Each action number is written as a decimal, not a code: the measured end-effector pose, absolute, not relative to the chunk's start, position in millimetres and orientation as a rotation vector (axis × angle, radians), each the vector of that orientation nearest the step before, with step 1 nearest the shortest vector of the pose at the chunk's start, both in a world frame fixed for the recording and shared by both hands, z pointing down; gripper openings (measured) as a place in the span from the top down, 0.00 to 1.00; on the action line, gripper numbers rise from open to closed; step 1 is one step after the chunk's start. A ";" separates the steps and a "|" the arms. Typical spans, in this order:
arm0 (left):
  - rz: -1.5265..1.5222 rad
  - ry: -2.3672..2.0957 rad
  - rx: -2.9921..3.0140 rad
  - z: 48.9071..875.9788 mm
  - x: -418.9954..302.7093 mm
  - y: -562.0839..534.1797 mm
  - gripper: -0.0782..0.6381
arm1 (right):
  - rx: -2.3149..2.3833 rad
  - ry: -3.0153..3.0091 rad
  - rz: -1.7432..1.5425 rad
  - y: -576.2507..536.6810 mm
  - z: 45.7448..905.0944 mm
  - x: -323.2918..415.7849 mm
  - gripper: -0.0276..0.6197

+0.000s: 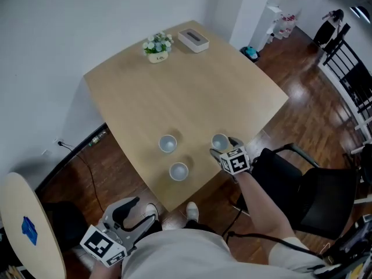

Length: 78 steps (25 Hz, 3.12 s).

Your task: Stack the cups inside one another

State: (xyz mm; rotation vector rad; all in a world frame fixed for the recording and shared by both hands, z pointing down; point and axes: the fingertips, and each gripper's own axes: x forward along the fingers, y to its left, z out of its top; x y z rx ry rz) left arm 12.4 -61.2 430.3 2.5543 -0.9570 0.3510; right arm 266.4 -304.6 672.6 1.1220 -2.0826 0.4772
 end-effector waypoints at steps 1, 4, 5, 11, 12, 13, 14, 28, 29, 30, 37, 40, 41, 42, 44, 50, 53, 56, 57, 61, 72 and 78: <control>0.356 -0.953 2.552 431.0 6.3 -63.3 0.55 | 1.139 -2.069 0.496 -308.3 676.4 266.4 0.34; 0.367 -0.940 2.553 432.5 -11.1 -69.4 0.55 | 1.191 -2.038 0.532 -316.3 682.6 266.8 0.36; 0.370 -0.934 2.555 433.0 -16.0 -71.8 0.55 | 1.203 -2.036 0.536 -317.8 682.6 266.4 0.38; 0.355 -0.884 2.575 432.6 -36.4 -84.7 0.55 | 1.239 -2.043 0.511 -312.4 647.9 257.2 0.39; 0.348 -0.875 2.580 432.1 -39.0 -86.2 0.55 | 1.239 -2.054 0.503 -310.7 638.5 252.5 0.39; 0.339 -0.866 2.587 431.4 -40.9 -87.2 0.55 | 1.238 -2.067 0.495 -308.8 628.7 247.3 0.39; 0.330 -0.856 2.594 430.7 -42.2 -87.9 0.55 | 1.235 -2.081 0.488 -306.8 618.9 241.6 0.39; 0.261 -0.815 2.643 431.7 -82.8 -80.3 0.55 | 1.115 -2.253 0.421 -297.1 553.4 115.4 0.40; 0.259 -0.821 2.640 431.7 -87.7 -79.3 0.55 | 1.107 -2.256 0.420 -297.3 553.6 108.2 0.40; 0.257 -0.827 2.638 431.7 -92.7 -78.6 0.55 | 1.100 -2.259 0.419 -297.8 553.8 101.2 0.40; 0.242 -0.874 2.618 435.7 -122.7 -69.6 0.55 | 1.058 -2.263 0.409 -298.2 563.3 64.6 0.40; 0.243 -0.893 2.608 436.0 -133.6 -65.9 0.55 | 1.053 -2.255 0.409 -299.8 572.0 56.0 0.40; 0.242 -0.900 2.605 436.2 -137.6 -64.8 0.54 | 1.054 -2.249 0.412 -300.5 575.8 53.9 0.40; 0.242 -0.907 2.601 436.7 -141.7 -63.5 0.55 | 1.056 -2.243 0.415 -300.9 579.8 52.0 0.40; 0.242 -0.920 2.591 438.5 -149.2 -60.2 0.55 | 1.058 -2.232 0.421 -300.6 587.9 48.9 0.40; 0.248 -0.938 2.571 441.9 -163.5 -54.1 0.54 | 1.073 -2.200 0.424 -300.1 605.1 44.6 0.39; 0.251 -0.934 2.569 443.0 -167.4 -51.9 0.55 | 1.080 -2.194 0.430 -298.9 608.8 43.1 0.37; 0.252 -0.923 2.572 443.6 -168.8 -50.9 0.54 | 1.093 -2.196 0.435 -296.9 606.1 43.3 0.33; 0.250 -0.918 2.574 443.4 -168.3 -50.7 0.54 | 1.097 -2.198 0.433 -294.8 603.5 44.1 0.33; 0.236 -0.881 2.598 440.3 -165.6 -50.9 0.54 | 1.117 -2.201 0.413 -280.4 588.6 51.4 0.33; 0.221 -0.713 2.706 434.4 -143.7 -43.5 0.53 | 1.264 -2.144 0.443 -214.4 570.0 99.1 0.33; 0.203 -0.650 2.722 433.5 -134.1 -35.6 0.49 | 1.222 -2.087 0.493 -177.1 604.8 98.4 0.32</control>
